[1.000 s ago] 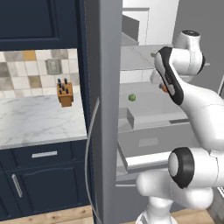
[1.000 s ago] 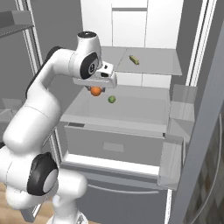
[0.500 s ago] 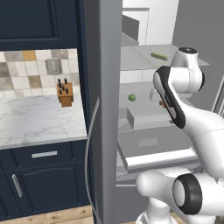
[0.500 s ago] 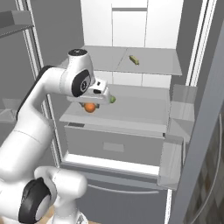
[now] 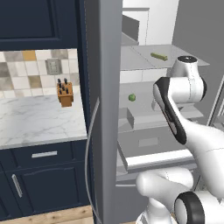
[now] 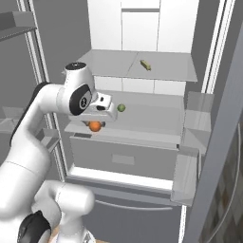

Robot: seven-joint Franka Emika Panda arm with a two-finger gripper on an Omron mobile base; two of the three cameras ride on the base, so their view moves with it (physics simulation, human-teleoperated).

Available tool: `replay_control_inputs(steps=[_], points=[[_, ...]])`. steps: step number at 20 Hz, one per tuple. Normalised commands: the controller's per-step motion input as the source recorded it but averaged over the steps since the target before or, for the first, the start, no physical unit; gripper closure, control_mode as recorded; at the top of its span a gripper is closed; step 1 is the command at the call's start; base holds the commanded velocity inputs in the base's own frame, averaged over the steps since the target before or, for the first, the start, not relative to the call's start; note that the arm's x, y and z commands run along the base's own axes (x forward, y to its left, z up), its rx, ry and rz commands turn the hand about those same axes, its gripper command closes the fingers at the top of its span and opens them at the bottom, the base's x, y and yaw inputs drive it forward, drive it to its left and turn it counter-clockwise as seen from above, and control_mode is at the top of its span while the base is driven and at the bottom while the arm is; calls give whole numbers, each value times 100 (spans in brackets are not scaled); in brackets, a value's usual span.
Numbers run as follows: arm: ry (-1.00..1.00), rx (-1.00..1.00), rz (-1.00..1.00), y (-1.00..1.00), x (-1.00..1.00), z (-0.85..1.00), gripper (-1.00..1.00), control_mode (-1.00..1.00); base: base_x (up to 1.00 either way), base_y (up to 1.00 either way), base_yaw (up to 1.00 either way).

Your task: Pick the egg and butter from the fridge and place them by the bowl for mixing.

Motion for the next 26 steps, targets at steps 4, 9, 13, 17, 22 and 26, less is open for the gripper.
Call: replay_control_inputs(steps=[4, 9, 13, 17, 22, 26], points=[[3, 13, -1, -17, -61, -1, 100, -100, 0, 0, 0], [1, 5, -1, -3, -45, 0, 100, -100, 0, 0, 0], [2, 0, 0, 7, -19, 0, 100, -100, 0, 0, 0], [0, 0, 0, 2, -42, -3, 100, -100, 0, 0, 0], [0, 0, 0, 0, 0, 0, 100, 100, -95, -5, 0], [0, 0, 0, 0, 0, 0, 100, 100, -100, -33, -2]])
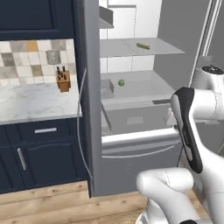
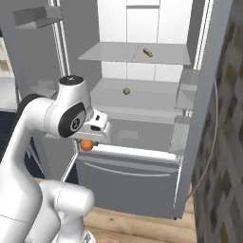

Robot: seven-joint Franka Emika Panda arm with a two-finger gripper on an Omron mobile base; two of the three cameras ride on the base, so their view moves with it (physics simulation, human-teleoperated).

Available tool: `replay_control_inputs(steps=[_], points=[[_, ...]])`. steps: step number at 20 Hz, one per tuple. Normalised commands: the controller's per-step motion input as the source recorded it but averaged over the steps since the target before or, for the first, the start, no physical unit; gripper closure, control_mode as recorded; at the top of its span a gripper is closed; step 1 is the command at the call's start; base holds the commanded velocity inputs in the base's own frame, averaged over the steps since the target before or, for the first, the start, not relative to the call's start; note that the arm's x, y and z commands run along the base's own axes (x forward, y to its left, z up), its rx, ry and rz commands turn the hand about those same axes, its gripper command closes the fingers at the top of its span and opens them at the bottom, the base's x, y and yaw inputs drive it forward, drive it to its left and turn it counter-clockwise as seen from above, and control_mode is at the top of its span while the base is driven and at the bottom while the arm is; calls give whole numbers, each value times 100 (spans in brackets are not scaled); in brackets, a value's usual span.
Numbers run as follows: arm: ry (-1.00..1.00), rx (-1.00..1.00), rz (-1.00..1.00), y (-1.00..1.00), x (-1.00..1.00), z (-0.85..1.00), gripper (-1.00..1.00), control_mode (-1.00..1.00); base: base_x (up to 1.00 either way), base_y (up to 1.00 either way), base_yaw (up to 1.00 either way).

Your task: Pick the egg and butter from the fridge and place them by the bowl for mixing.

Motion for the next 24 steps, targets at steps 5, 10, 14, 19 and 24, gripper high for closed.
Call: replay_control_inputs(steps=[5, 10, 14, 19, 24], points=[[0, 0, 0, 0, 0, 0, 100, 100, -86, -9, 36], [0, 0, 0, 0, 0, 0, 100, 100, -13, 2, 100], [0, 0, 0, 0, 0, 0, 100, 100, -14, 0, 100], [0, 0, 0, 0, 0, 0, 100, 100, -13, 0, 100], [0, 0, 0, 0, 0, 0, 100, 100, 9, 1, 95]])
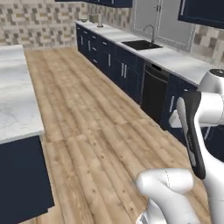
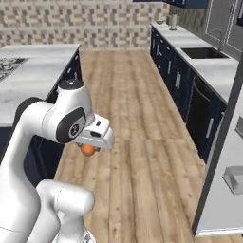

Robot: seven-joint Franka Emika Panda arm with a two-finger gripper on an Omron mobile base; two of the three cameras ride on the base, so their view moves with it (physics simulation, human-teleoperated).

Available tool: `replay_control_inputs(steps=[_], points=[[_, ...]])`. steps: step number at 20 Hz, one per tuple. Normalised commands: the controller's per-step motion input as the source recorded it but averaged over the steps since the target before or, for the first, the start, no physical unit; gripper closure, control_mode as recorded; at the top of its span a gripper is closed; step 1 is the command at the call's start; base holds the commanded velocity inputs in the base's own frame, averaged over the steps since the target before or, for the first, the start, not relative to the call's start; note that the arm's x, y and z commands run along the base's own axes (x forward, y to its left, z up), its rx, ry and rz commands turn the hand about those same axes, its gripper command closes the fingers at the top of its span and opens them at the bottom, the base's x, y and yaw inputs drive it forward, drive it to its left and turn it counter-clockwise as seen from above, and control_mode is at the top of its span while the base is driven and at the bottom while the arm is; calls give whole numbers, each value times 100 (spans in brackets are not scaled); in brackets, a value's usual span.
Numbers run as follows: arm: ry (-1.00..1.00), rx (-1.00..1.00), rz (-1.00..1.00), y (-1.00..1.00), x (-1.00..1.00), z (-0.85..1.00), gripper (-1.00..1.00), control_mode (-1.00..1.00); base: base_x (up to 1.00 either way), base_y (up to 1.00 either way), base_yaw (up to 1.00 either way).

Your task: Pick the egg and butter from the fridge and place them by the bowl for mixing.

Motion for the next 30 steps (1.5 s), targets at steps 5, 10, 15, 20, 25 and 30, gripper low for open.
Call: replay_control_inputs(steps=[5, 10, 15, 20, 25, 30], points=[[0, 0, 0, 0, 0, 0, 100, 100, 95, -10, 29], [0, 0, 0, 0, 0, 0, 100, 100, 100, -42, 22], [0, 0, 0, 0, 0, 0, 100, 100, 100, -47, 25], [0, 0, 0, 0, 0, 0, 100, 100, 100, -28, 22], [0, 0, 0, 0, 0, 0, 100, 100, 100, -15, 17], [0, 0, 0, 0, 0, 0, 100, 100, 100, -46, 12]])
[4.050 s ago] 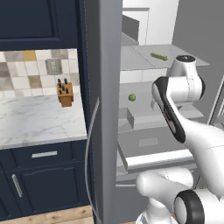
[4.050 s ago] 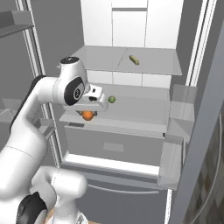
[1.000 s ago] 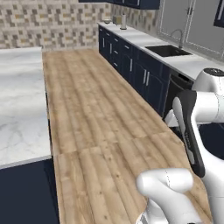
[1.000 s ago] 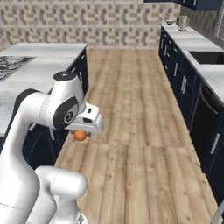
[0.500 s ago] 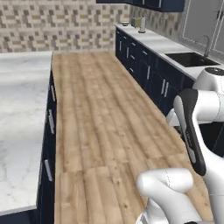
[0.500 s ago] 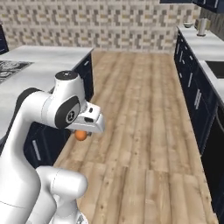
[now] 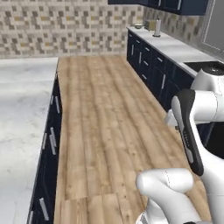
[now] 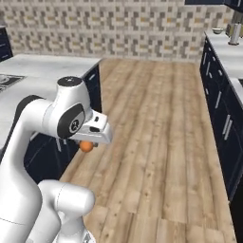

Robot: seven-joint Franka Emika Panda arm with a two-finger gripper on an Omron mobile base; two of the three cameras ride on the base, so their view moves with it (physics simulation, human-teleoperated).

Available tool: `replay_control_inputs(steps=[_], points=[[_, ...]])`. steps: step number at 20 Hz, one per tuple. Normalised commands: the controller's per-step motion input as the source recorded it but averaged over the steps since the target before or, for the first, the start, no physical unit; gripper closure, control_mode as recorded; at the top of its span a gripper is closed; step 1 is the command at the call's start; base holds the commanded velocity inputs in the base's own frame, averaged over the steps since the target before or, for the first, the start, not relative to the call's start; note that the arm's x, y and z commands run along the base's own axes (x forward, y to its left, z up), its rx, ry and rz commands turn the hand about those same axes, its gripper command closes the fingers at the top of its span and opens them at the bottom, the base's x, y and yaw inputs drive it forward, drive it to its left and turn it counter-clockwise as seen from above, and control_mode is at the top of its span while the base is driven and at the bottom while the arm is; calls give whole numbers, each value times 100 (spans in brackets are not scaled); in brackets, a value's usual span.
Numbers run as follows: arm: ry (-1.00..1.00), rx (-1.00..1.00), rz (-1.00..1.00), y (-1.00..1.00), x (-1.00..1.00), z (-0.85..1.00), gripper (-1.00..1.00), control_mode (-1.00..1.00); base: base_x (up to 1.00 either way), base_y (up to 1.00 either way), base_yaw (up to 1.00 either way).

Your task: Pick the egg and butter from the fridge and place them by the bowl for mixing.

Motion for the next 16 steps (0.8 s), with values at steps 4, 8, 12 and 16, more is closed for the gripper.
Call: replay_control_inputs(steps=[4, 8, 12, 16], points=[[0, 0, 0, 0, 0, 0, 100, 100, 100, -50, 5], [0, 0, 0, 0, 0, 0, 100, 100, 100, -39, 0], [0, 0, 0, 0, 0, 0, 100, 100, 100, -18, -1], [0, 0, 0, 0, 0, 0, 100, 100, 100, 0, -6]])
